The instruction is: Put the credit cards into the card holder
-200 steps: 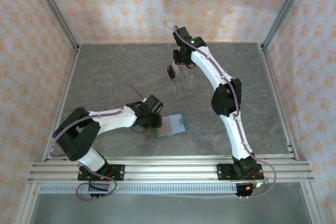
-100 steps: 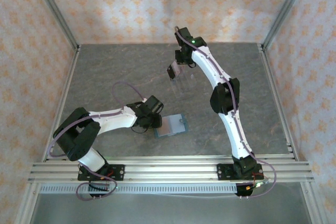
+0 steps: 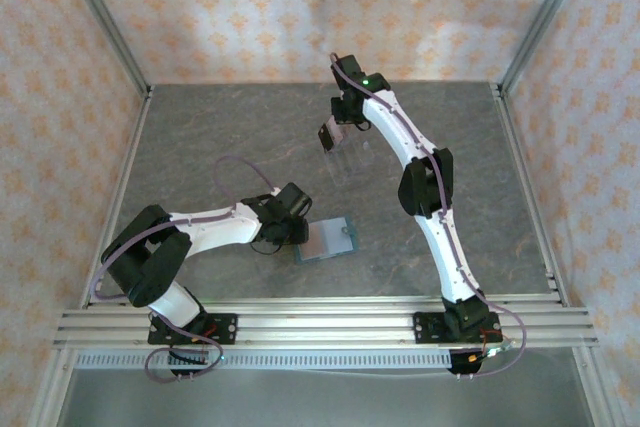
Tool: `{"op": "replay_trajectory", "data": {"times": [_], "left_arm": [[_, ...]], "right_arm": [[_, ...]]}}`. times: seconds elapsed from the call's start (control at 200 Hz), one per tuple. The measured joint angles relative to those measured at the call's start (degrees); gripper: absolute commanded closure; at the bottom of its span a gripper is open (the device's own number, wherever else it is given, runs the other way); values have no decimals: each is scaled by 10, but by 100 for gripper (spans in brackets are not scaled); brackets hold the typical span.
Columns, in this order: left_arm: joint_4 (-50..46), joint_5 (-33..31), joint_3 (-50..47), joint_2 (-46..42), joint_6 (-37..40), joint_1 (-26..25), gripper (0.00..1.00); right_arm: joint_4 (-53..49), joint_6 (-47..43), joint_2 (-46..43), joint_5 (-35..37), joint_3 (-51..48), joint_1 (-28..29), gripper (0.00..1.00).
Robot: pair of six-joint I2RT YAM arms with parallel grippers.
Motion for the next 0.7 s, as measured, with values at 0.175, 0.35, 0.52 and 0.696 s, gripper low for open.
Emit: {"op": "replay_trajectory", "data": {"times": [0.175, 0.35, 0.52, 0.696], "left_arm": [[0, 0, 0, 0, 0, 0, 65], [0, 0, 0, 0, -3, 0, 65], [0, 0, 0, 0, -4, 0, 65], [1, 0, 0, 0, -4, 0, 65]], "right_arm": [[7, -1, 2, 0, 0, 0, 76], [10, -5, 7, 0, 0, 0, 80], [14, -10, 11, 2, 0, 0, 88], [17, -13, 12, 1, 0, 0, 92]]}}
